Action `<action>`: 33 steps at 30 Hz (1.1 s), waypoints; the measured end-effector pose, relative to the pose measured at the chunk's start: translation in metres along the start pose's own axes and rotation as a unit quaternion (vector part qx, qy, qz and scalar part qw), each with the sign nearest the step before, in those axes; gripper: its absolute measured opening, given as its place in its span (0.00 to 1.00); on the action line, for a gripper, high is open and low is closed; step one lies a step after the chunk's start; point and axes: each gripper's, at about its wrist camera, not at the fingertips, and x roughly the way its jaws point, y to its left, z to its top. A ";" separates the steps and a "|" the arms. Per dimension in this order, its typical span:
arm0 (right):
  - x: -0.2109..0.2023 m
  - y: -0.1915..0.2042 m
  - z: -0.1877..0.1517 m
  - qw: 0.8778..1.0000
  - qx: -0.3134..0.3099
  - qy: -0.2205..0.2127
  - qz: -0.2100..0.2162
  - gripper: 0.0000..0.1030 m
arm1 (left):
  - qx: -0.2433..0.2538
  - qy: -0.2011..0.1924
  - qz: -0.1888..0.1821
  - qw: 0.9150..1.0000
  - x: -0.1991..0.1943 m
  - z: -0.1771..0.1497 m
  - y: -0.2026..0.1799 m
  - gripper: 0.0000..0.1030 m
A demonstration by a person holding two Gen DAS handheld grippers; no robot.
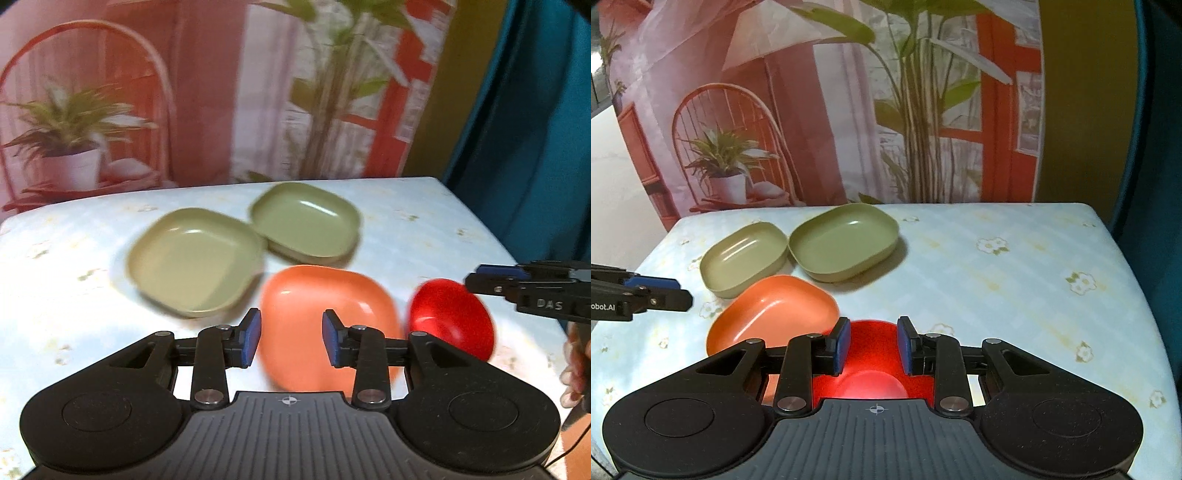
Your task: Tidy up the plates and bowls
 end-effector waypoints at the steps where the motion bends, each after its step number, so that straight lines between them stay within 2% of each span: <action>1: 0.003 0.002 0.002 1.000 -0.001 0.001 0.003 0.25 | -0.006 0.000 0.006 1.000 0.000 0.000 0.007 0.37; 5: 0.015 0.012 0.007 1.000 -0.008 0.007 0.012 0.25 | -0.032 0.004 0.011 0.999 0.000 0.001 0.026 0.37; 15: 0.044 0.038 0.020 0.999 -0.025 0.026 0.028 0.25 | -0.058 -0.005 -0.001 0.998 0.009 -0.002 0.033 0.37; 21: 0.068 0.056 0.036 0.998 -0.026 0.032 0.043 0.25 | -0.066 -0.008 0.023 0.998 0.020 0.003 0.059 0.37; 26: 0.097 0.079 0.056 0.996 -0.035 0.039 0.065 0.25 | -0.075 -0.013 0.067 0.995 0.035 0.012 0.090 0.37; 33: 0.154 0.113 0.067 0.993 -0.027 0.073 0.087 0.25 | -0.105 -0.018 0.078 0.991 0.061 0.029 0.133 0.37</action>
